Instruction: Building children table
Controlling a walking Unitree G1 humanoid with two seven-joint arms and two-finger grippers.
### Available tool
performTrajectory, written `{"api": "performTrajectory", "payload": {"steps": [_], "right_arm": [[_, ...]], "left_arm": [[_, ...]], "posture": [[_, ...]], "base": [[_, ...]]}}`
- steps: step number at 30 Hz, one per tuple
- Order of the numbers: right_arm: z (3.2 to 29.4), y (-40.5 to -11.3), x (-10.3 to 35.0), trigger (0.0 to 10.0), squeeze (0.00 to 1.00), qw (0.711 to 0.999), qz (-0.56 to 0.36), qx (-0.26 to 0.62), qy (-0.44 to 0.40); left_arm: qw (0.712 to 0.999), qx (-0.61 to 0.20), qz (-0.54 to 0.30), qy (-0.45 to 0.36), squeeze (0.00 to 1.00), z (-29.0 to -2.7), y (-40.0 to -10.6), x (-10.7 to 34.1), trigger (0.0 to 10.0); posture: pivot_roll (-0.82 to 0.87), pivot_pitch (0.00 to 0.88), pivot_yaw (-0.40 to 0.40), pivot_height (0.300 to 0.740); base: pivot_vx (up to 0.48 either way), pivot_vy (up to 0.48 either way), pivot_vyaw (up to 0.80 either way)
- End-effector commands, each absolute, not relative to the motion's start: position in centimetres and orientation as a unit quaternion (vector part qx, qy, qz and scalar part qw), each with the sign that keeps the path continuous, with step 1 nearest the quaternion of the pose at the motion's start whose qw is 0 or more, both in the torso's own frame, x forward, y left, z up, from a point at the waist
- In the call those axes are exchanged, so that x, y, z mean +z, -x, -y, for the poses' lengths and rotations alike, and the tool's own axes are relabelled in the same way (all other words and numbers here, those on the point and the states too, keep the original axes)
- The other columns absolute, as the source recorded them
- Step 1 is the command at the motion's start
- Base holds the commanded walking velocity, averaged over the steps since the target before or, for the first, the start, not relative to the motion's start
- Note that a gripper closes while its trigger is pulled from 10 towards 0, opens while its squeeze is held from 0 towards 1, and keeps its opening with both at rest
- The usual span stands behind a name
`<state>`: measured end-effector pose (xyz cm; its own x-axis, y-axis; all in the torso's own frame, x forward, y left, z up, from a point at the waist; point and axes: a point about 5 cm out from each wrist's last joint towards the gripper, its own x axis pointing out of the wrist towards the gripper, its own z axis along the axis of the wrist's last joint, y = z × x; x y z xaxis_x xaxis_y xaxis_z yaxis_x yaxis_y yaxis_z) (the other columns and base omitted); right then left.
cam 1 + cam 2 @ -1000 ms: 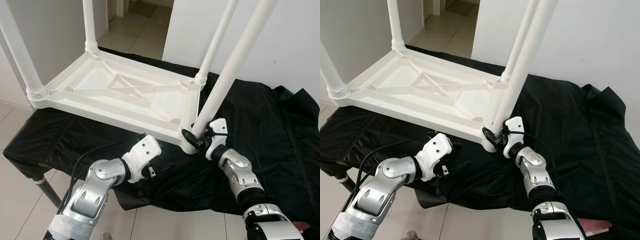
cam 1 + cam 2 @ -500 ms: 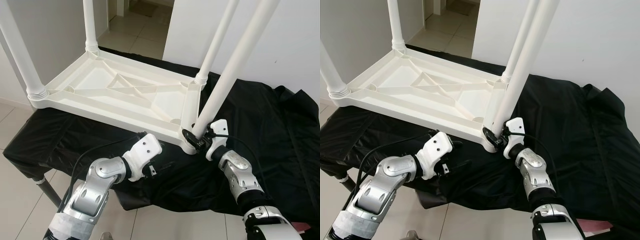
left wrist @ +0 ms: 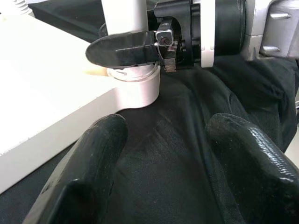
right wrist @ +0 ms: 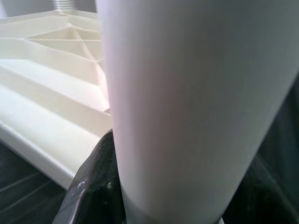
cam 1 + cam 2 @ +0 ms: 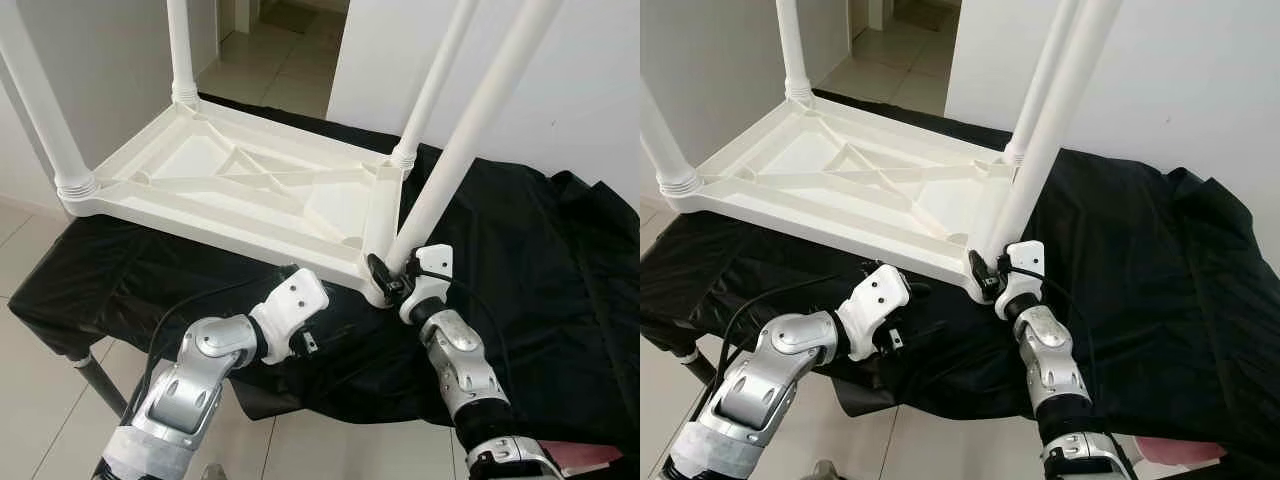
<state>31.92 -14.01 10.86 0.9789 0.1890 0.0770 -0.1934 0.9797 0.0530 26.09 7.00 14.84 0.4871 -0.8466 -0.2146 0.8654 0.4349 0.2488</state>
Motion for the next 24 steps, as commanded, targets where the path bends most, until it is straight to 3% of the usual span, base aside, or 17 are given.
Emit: {"api": "performTrajectory", "payload": {"steps": [1,8,9,16,17,24], "right_arm": [[15.2,-31.4,9.9,10.0,0.00,0.999,0.009,0.040,-0.019],[13.8,-30.8,9.8,10.0,0.00,1.000,0.005,0.002,-0.026],[12.7,-30.6,10.0,10.0,0.00,0.999,0.005,-0.002,-0.039],[12.4,-30.3,10.4,10.0,0.00,0.999,0.010,-0.007,-0.040],[12.5,-30.2,10.5,10.0,1.00,0.999,0.015,0.001,-0.042],[12.5,-29.5,11.2,10.0,1.00,0.998,0.033,0.024,-0.041]], "left_arm": [[0.859,-0.485,-0.028,-0.159,0.00,-6.7,-26.1,14.6,10.0],[0.860,-0.485,-0.028,-0.157,0.00,-6.5,-26.0,14.5,10.0],[0.860,-0.485,-0.028,-0.155,0.00,-6.5,-26.0,14.5,10.0],[0.857,-0.491,-0.029,-0.152,0.00,-6.3,-26.0,14.4,10.0],[0.856,-0.493,-0.030,-0.152,0.00,-6.2,-26.1,14.4,10.0],[0.852,-0.499,-0.028,-0.153,0.00,-6.0,-26.2,14.4,10.0]], "posture": [[0.08,0.052,-0.136,0.740],[0.08,0.057,-0.146,0.740],[0.08,0.057,-0.146,0.740],[0.06,0.059,-0.133,0.740],[0.05,0.063,-0.128,0.740],[0.03,0.059,-0.122,0.740]], "base": [[0.000,0.000,0.00],[0.000,0.000,0.00],[0.000,0.000,0.00],[0.000,0.000,0.00],[0.000,0.000,0.00],[0.000,0.000,0.00]]}}
